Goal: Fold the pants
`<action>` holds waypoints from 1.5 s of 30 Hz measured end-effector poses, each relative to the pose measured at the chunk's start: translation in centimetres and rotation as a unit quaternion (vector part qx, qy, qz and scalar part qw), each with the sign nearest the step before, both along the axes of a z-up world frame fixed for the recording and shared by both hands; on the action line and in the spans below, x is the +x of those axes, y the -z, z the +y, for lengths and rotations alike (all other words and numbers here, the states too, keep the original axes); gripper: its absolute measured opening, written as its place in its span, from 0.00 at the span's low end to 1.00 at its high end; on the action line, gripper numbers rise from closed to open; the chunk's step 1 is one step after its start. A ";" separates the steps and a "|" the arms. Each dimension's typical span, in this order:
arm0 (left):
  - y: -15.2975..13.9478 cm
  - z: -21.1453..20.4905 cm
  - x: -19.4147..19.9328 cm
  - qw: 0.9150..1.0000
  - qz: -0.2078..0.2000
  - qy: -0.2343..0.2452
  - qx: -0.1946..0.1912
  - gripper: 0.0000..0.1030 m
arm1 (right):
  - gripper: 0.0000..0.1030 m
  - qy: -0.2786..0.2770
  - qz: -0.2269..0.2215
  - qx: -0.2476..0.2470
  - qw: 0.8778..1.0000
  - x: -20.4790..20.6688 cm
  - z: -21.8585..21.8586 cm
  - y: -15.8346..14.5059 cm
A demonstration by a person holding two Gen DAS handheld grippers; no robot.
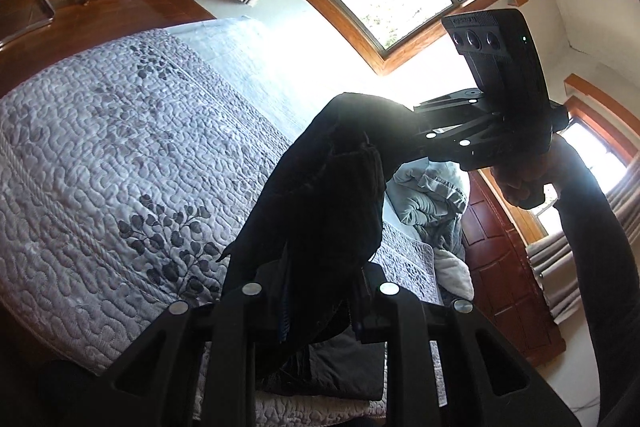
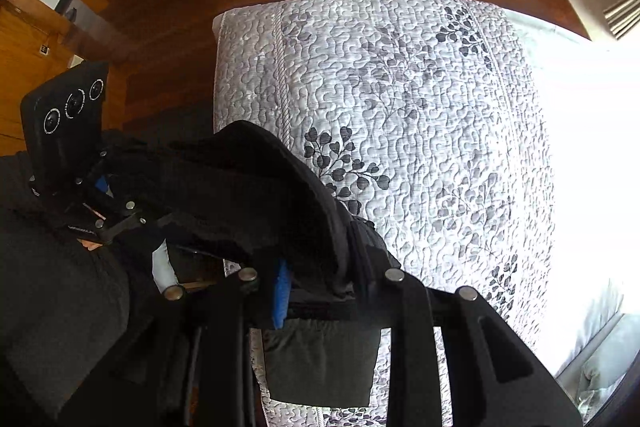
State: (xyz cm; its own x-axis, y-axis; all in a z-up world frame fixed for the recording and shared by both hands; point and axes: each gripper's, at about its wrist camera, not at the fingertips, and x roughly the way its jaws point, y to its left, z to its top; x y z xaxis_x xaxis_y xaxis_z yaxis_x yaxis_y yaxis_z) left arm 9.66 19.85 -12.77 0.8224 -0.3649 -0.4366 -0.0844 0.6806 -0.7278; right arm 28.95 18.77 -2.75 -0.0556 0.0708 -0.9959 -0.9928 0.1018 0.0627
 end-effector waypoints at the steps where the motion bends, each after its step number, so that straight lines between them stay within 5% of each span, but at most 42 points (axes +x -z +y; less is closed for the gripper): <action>1: -0.3 -0.6 0.1 1.000 -0.001 0.006 0.006 0.21 | 0.24 0.003 -0.005 0.002 1.000 -0.2 -0.7 -0.3; 23: -4.8 -13.7 2.2 0.990 -0.006 0.101 0.101 0.21 | 0.21 0.056 -0.066 0.045 0.995 -2.4 -14.6 -3.0; 45: -5.1 -20.1 2.8 0.975 0.002 0.160 0.153 0.21 | 0.20 0.056 -0.119 0.047 0.990 -4.2 -22.0 -1.6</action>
State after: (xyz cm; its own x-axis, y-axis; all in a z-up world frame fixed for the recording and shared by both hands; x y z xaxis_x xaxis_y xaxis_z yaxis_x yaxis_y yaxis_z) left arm 12.45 -0.29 -7.64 0.6863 -0.4545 -0.5678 0.1650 0.8577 -0.4870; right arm 24.75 -3.18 -1.18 0.1936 0.1561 -0.9686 -0.9635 0.2165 -0.1576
